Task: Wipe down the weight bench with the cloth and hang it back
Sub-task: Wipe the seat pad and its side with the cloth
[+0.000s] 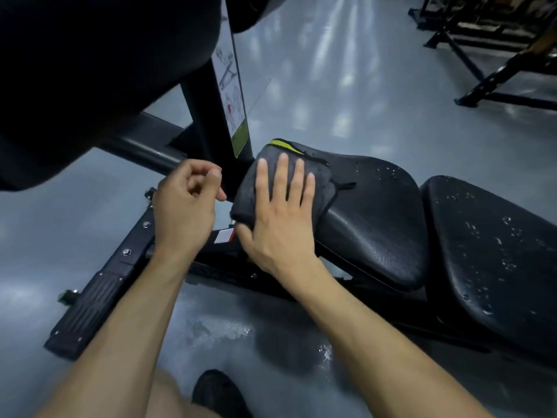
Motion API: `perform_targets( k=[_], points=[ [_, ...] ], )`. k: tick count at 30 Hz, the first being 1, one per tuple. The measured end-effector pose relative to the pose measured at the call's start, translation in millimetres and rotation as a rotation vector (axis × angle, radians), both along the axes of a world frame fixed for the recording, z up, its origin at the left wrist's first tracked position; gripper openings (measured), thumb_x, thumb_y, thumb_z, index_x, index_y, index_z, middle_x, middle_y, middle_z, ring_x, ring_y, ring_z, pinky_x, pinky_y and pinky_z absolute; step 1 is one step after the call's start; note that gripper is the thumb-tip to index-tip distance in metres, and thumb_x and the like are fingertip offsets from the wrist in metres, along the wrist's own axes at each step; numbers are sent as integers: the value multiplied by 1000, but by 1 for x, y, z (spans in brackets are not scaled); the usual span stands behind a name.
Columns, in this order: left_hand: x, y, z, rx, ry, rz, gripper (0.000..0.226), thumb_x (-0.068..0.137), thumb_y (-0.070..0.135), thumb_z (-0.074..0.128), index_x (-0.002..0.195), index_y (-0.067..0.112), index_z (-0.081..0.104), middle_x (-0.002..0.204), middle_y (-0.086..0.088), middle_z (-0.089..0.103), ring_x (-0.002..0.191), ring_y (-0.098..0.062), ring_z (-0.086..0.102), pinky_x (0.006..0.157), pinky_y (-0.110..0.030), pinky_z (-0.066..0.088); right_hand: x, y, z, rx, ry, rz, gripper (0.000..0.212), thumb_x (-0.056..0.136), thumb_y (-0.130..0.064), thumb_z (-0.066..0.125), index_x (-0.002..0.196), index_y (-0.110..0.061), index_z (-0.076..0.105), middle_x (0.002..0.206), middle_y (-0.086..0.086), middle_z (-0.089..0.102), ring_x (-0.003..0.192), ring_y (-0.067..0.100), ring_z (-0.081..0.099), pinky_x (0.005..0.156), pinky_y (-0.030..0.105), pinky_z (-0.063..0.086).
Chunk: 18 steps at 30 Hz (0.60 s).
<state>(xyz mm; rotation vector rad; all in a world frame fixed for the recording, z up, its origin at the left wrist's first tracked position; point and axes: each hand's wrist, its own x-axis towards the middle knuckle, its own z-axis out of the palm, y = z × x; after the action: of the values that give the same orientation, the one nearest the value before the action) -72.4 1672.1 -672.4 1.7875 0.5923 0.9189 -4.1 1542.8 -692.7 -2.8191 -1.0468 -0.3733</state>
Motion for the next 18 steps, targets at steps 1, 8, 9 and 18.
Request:
perform_targets(
  k=[1, 8, 9, 18],
  points=[
    [0, -1, 0, -3, -1, -10, 11, 94, 37, 60, 89, 31, 67, 66, 3, 69, 53, -9, 57, 65, -39, 47, -1, -11, -3, 6, -20, 29, 105, 83, -61, 50, 163, -12, 4, 168, 25, -3, 154, 47, -5, 122, 61, 5],
    [0, 4, -1, 31, 44, -43, 10, 94, 36, 60, 89, 34, 67, 67, 6, 71, 52, -10, 56, 59, -34, 49, -30, -104, -44, 44, -30, 76, 109, 70, -51, 57, 163, -14, 15, 170, 17, 2, 156, 41, -2, 124, 58, 9],
    [0, 3, -2, 23, 38, -41, 10, 95, 35, 60, 89, 33, 67, 66, 6, 70, 53, -8, 57, 61, -34, 49, -25, -86, -36, 37, -26, 75, 107, 72, -53, 53, 163, -13, 14, 170, 20, 1, 156, 43, -3, 124, 59, 7],
    [15, -9, 3, 70, -31, 53, 11, 96, 34, 59, 87, 34, 65, 64, 11, 69, 51, -1, 57, 57, -19, 44, 14, -29, 9, 97, 85, 227, 87, 87, -57, 33, 164, -22, 10, 171, 11, -1, 158, 30, -7, 126, 49, 2]
  ],
)
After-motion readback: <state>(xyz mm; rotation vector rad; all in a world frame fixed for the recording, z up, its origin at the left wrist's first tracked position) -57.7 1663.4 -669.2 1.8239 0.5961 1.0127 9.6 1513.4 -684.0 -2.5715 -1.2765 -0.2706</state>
